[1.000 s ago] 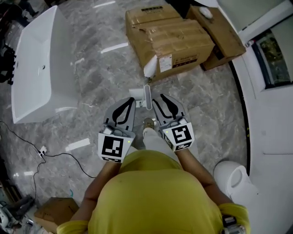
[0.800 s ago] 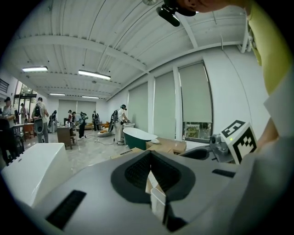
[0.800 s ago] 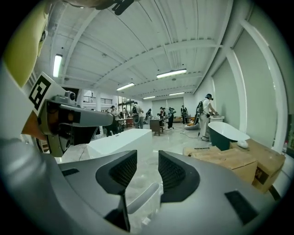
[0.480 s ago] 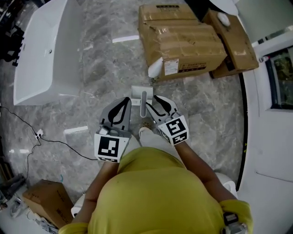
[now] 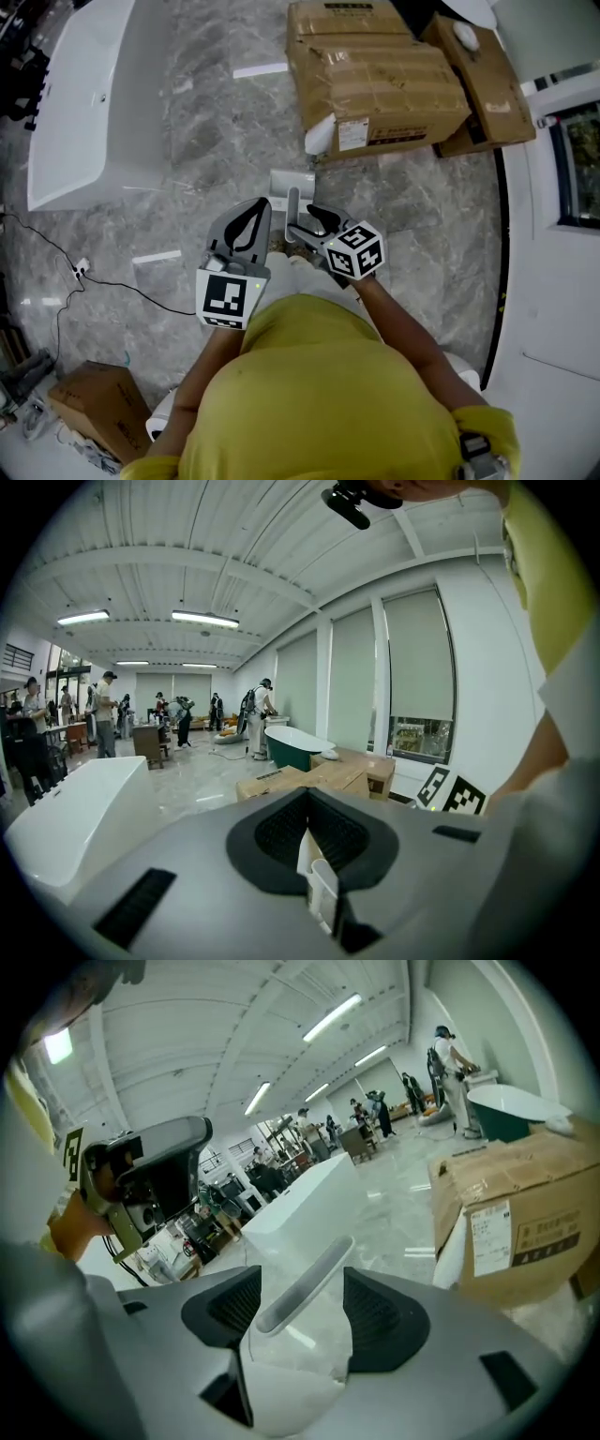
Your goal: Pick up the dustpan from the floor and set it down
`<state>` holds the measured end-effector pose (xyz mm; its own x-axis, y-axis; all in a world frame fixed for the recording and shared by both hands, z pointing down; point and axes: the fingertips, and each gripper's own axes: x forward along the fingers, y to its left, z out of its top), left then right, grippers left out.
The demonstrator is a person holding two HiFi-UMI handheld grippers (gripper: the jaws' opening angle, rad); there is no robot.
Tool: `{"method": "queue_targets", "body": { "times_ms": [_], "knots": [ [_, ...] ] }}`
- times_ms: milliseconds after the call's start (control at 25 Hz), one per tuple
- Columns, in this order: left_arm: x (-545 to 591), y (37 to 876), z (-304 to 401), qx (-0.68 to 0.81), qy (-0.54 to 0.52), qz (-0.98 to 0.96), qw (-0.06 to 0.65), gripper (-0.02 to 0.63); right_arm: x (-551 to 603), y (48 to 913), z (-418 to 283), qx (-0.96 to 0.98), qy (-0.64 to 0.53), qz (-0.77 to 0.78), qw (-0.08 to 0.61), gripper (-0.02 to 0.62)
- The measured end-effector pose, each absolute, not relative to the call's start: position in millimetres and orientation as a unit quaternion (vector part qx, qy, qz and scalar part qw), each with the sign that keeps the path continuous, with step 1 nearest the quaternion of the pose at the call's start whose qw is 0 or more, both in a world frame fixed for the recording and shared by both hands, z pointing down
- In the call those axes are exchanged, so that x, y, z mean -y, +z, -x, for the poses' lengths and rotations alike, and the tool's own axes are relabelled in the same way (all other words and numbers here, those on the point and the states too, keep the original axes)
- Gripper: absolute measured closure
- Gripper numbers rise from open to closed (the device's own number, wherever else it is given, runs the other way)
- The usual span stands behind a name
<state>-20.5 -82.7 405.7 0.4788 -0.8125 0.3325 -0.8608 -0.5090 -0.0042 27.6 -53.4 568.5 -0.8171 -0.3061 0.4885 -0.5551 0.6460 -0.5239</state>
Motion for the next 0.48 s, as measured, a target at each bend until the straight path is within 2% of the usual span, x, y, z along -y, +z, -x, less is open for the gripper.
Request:
{"method": "queue_targets", "body": {
  "times_ms": [240, 480],
  "knots": [
    [92.9, 410.4, 15.8, 0.464, 0.16, -0.867, 0.088, 0.606, 43.8, 590.3, -16.4, 0.84, 0.485, -0.201, 0.136, 0.278],
    [101.2, 413.0, 24.2, 0.456, 0.166, -0.869, 0.098, 0.606, 45.1, 603.4, -1.6, 0.814, 0.545, -0.173, 0.099, 0.289]
  ]
}}
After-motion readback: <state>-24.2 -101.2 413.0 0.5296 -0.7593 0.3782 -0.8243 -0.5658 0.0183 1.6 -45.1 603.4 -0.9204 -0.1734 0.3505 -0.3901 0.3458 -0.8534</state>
